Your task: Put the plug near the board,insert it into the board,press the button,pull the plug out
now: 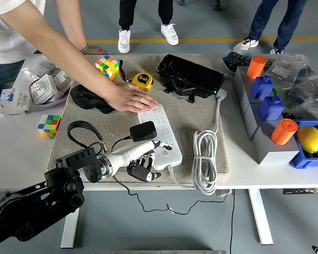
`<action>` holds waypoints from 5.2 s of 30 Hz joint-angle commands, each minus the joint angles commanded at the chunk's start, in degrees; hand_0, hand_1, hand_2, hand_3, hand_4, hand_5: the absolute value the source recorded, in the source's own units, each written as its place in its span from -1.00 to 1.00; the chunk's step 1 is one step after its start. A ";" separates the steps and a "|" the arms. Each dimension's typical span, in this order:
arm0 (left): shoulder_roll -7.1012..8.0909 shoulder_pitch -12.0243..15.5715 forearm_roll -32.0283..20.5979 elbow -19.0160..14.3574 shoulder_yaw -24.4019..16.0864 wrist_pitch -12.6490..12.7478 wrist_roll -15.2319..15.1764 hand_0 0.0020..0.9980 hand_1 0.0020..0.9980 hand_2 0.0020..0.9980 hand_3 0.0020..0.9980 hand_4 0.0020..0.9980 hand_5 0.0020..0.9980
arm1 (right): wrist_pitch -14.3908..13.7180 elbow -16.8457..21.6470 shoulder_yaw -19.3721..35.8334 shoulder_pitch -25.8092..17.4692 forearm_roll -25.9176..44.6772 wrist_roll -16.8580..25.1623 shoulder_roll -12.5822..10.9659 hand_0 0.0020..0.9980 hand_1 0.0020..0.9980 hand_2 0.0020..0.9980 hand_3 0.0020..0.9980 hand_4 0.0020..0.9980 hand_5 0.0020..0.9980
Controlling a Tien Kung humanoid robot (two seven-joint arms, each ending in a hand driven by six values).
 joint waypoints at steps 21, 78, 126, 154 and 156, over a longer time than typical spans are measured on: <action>-1.92 0.32 1.96 7.19 -2.54 20.70 -18.05 0.57 0.60 0.62 0.57 1.00 -0.01 | -0.02 -0.02 0.06 -0.13 -0.03 0.01 0.04 0.21 0.19 0.10 0.10 0.59 -0.44; -7.88 -4.77 20.21 23.59 0.70 23.40 -5.49 -0.33 -0.03 -0.01 0.10 0.58 -0.66 | -0.05 0.31 0.02 -0.04 -0.23 0.09 -0.22 0.21 0.19 0.10 0.10 0.58 -0.45; -3.41 -1.50 13.08 29.45 -6.49 29.61 -19.81 -0.50 -0.23 -0.27 -0.02 0.56 -0.61 | -0.03 0.31 0.37 -0.06 -0.44 0.13 0.14 0.21 0.19 0.10 0.10 0.58 -0.46; -2.81 -0.06 11.96 31.29 -7.28 25.83 -20.99 -0.10 0.18 0.16 0.24 1.00 -0.30 | 0.00 0.75 0.93 -0.10 -0.96 0.08 0.18 0.21 0.19 0.10 0.10 0.57 -0.46; -2.75 0.05 12.22 31.33 -7.57 25.72 -21.01 -0.10 0.18 0.16 0.24 1.00 -0.30 | 0.02 0.75 0.88 -0.09 -0.96 0.07 0.19 0.21 0.19 0.10 0.10 0.57 -0.46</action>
